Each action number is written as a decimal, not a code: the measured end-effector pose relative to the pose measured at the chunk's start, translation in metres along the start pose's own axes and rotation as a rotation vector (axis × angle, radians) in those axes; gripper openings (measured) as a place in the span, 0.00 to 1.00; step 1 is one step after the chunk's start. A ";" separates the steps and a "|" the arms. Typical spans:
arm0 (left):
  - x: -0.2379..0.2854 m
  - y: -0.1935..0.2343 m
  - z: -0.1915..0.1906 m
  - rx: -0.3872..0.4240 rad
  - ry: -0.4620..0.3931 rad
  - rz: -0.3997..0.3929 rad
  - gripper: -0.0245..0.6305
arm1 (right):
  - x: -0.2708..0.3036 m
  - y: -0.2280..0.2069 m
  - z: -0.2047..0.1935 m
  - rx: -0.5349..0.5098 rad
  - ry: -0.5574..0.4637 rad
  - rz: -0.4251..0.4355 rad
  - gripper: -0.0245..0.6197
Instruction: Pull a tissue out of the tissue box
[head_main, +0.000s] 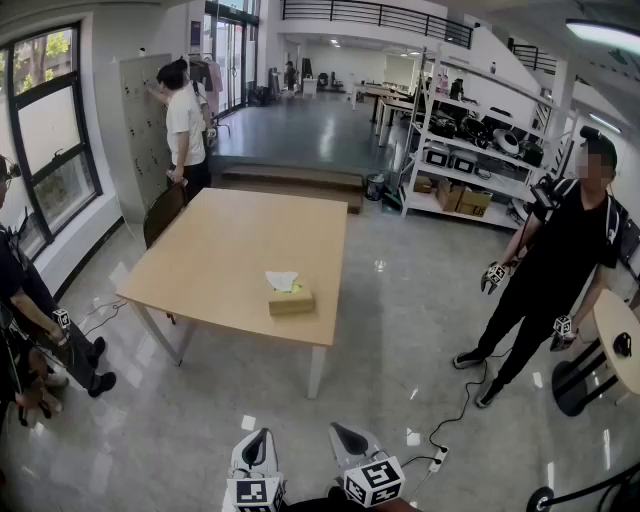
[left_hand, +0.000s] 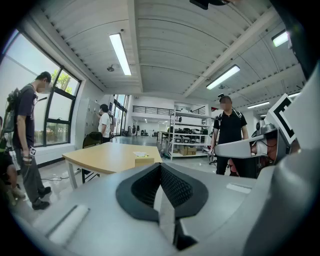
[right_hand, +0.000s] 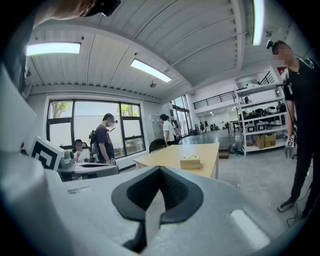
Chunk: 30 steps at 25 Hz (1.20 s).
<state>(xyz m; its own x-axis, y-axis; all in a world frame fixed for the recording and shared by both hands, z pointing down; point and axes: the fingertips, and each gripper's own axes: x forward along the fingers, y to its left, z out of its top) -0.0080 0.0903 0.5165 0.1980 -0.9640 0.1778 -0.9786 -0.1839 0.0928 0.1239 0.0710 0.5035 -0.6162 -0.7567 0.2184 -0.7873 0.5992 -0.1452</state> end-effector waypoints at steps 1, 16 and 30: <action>-0.001 0.001 0.001 0.001 0.000 0.000 0.07 | 0.000 0.001 0.001 0.000 -0.001 -0.002 0.02; -0.002 0.013 0.003 -0.001 -0.006 -0.002 0.07 | 0.006 0.009 0.004 0.007 -0.009 0.003 0.02; -0.016 0.036 -0.001 -0.024 -0.008 0.016 0.07 | 0.015 0.032 0.002 0.033 -0.001 0.006 0.03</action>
<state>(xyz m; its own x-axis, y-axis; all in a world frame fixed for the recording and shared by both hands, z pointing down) -0.0459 0.0993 0.5180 0.1816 -0.9682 0.1718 -0.9799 -0.1636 0.1137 0.0892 0.0785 0.5005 -0.6205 -0.7536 0.2167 -0.7841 0.5944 -0.1783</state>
